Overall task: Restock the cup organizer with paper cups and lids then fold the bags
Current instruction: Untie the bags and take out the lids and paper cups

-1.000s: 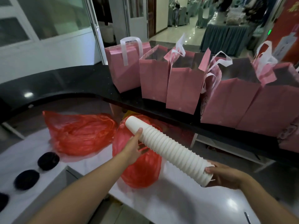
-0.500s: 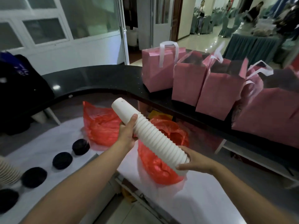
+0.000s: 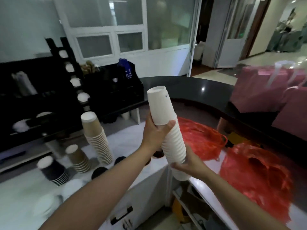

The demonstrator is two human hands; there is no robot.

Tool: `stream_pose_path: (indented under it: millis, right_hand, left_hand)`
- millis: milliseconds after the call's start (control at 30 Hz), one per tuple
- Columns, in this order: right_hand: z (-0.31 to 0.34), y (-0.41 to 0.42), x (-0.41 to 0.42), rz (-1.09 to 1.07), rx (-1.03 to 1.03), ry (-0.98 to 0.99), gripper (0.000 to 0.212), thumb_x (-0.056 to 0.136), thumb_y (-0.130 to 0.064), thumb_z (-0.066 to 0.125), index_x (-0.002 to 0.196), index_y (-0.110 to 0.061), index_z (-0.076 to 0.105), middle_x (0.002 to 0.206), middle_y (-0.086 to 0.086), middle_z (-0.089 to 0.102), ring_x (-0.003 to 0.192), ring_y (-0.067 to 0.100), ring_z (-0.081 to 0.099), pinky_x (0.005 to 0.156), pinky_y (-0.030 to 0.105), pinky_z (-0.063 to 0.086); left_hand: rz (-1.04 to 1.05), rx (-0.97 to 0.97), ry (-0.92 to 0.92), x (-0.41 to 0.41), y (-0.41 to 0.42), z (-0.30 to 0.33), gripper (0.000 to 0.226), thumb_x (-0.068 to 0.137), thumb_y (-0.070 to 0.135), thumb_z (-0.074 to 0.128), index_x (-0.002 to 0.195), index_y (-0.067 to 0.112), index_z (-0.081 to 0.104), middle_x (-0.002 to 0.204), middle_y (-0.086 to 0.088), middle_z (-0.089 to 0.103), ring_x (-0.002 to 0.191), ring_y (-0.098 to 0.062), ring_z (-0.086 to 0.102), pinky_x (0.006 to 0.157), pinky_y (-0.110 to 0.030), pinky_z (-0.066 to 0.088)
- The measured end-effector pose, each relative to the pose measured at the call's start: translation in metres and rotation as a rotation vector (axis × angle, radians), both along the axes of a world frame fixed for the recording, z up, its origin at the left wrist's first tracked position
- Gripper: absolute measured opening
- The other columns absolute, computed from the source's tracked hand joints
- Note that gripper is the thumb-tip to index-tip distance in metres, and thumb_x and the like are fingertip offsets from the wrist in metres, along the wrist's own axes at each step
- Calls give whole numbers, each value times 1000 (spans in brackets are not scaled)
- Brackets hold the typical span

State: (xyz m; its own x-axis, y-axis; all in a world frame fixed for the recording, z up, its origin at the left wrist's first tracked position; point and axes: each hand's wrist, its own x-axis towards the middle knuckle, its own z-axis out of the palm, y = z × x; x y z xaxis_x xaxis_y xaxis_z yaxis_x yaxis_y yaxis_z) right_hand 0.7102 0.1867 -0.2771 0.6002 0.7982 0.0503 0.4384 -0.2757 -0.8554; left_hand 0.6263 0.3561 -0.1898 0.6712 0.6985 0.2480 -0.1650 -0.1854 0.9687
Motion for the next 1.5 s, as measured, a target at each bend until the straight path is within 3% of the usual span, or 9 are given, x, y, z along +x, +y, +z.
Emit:
stream_pose_path:
  millis: [133, 267, 400, 500, 667, 767, 900, 1067, 1500]
  right_hand:
    - [5, 79, -26, 90, 19, 15, 84, 70, -33, 90, 127, -59, 35, 129, -29, 54, 116, -12, 54, 93, 21, 49]
    - [12, 145, -36, 179, 14, -7, 79, 68, -34, 92, 132, -42, 45, 122, -24, 60, 113, -4, 60, 85, 11, 50]
    - [10, 198, -27, 224, -47, -40, 91, 56, -60, 87, 131, -40, 39, 120, -22, 59, 111, 8, 60, 90, 33, 53]
    - [8, 229, -20, 277, -51, -102, 98, 56, -62, 84, 137, -39, 33, 126, -17, 57, 112, 8, 58, 92, 33, 52]
    - [-20, 281, 8, 332, -67, -52, 89, 63, -45, 87, 133, -40, 32, 122, -20, 56, 110, 5, 60, 81, 24, 52]
    - [-32, 313, 28, 405, -83, -55, 89, 68, -33, 86, 136, -37, 30, 126, -15, 56, 112, 9, 60, 81, 20, 52]
    - [-62, 349, 56, 498, -125, -21, 102, 66, -39, 87, 146, -36, 24, 138, -13, 53, 123, 8, 56, 97, 35, 53]
    - [-97, 374, 78, 553, -219, 38, 97, 61, -46, 85, 138, -45, 27, 133, -11, 58, 119, 14, 60, 93, 38, 55]
    - [-128, 369, 86, 498, -511, 16, 89, 80, -45, 81, 151, -21, 33, 137, 1, 59, 116, 19, 59, 94, 29, 48]
  left_hand:
    - [108, 96, 24, -49, 51, 9, 83, 64, 53, 88, 132, 38, 43, 125, 18, 63, 110, -1, 63, 96, -39, 56]
    - [192, 175, 60, -76, 96, 17, 97, 63, 58, 88, 141, 36, 36, 133, 19, 57, 118, -2, 59, 100, -40, 53]
    - [232, 257, 127, -85, 125, 23, 94, 67, 48, 90, 139, 43, 30, 134, 22, 52, 119, 0, 55, 97, -26, 48]
    - [229, 290, 175, -82, 144, 20, 95, 70, 40, 91, 136, 47, 24, 132, 24, 48, 116, 10, 51, 95, -15, 41]
    - [227, 280, 283, -62, 176, 0, 92, 73, 39, 89, 130, 63, 20, 129, 38, 42, 117, 21, 43, 96, -14, 40]
    - [277, 246, 313, -42, 197, -11, 93, 75, 35, 88, 137, 54, 22, 135, 26, 45, 119, 9, 47, 98, -19, 39]
    - [348, 194, 376, -18, 223, -33, 99, 73, 41, 88, 147, 42, 24, 141, 18, 47, 127, -5, 48, 105, -32, 44]
    - [412, 135, 468, -2, 243, -68, 99, 71, 45, 88, 146, 41, 25, 143, 13, 51, 126, -9, 52, 105, -36, 49]
    - [386, 54, 527, -4, 248, -117, 90, 84, 38, 79, 154, 37, 22, 154, 12, 38, 137, -8, 40, 114, -32, 37]
